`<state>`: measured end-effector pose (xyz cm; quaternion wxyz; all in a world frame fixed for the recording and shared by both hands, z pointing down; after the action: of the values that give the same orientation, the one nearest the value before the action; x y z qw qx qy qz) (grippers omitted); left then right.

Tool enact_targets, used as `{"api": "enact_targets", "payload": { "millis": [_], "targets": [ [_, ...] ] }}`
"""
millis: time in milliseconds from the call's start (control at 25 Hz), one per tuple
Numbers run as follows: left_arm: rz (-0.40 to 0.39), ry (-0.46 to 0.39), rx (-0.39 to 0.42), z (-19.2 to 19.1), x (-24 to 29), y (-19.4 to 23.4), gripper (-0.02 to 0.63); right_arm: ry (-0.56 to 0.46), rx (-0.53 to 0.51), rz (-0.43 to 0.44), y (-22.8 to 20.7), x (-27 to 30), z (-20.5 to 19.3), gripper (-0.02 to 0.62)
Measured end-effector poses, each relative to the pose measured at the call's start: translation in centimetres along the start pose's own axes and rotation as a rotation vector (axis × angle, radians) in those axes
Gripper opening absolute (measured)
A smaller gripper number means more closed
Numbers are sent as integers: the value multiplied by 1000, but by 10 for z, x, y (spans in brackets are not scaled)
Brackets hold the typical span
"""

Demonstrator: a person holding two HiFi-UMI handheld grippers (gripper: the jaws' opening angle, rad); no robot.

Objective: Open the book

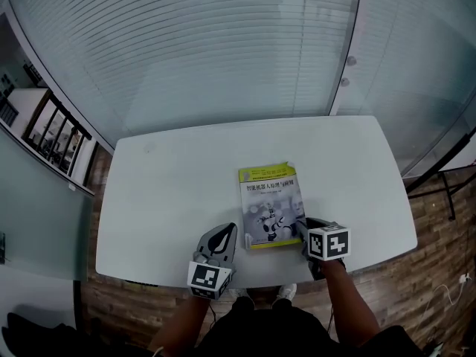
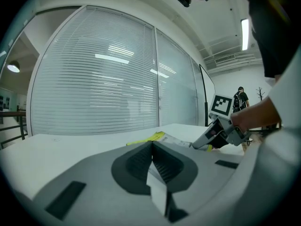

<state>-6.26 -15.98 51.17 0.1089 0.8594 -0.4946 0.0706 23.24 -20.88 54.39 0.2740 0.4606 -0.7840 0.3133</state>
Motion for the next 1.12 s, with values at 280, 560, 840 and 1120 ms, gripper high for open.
{"api": "enact_targets", "payload": {
  "millis": [280, 560, 840, 1120],
  "targets": [
    [27, 19, 17, 1, -1, -4, 11, -67, -49, -38, 6, -9, 3, 66],
    [77, 4, -8, -6, -7, -6, 11, -138, -71, -54, 10, -13, 0, 57],
    [172, -10, -36, -5, -18, -19, 11, -183, -122, -36, 6, -14, -1, 54],
    [210, 10, -14, -5, -21, -40, 11, -217, -159, -32, 1, -15, 4, 51]
  ]
}}
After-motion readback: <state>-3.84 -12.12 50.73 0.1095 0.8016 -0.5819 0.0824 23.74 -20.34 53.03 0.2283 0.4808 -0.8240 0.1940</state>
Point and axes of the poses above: the fingertips, and each gripper's own axes: x forward along the fingers, y to its left, z out of its top, the point moved 10 cm from there along -x, backward along the fingers, and after that the axes turned 7 degrees about -x, right-handed, at the moved point
